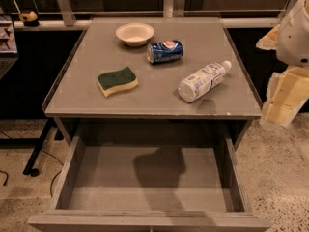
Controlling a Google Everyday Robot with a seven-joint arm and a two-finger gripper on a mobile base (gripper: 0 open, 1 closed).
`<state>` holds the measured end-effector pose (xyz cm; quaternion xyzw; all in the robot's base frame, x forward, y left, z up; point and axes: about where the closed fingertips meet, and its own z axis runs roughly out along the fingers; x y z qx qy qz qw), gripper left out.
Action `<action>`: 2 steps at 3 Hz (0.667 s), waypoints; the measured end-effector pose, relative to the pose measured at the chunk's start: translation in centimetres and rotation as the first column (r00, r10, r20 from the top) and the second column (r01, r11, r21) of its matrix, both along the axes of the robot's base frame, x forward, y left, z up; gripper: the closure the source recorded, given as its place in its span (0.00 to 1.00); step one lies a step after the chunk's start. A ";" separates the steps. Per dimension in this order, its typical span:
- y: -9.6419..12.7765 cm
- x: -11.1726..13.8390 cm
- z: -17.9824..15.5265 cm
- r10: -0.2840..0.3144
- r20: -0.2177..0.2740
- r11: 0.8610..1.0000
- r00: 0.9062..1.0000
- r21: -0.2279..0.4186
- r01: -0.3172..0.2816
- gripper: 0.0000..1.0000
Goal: Place blue plastic bottle into top drawer
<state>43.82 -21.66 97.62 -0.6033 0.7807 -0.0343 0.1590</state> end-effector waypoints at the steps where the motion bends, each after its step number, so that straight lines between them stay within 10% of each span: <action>1: 0.0 0.0 0.1 0.001 0.004 1.000 1.000 0.003 -0.001 0.00; 2: 0.2 0.8 -0.7 0.059 0.001 0.997 0.998 0.058 -0.059 0.00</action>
Offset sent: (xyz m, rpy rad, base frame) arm 0.0201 0.0029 -0.0233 0.1526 0.0293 0.1626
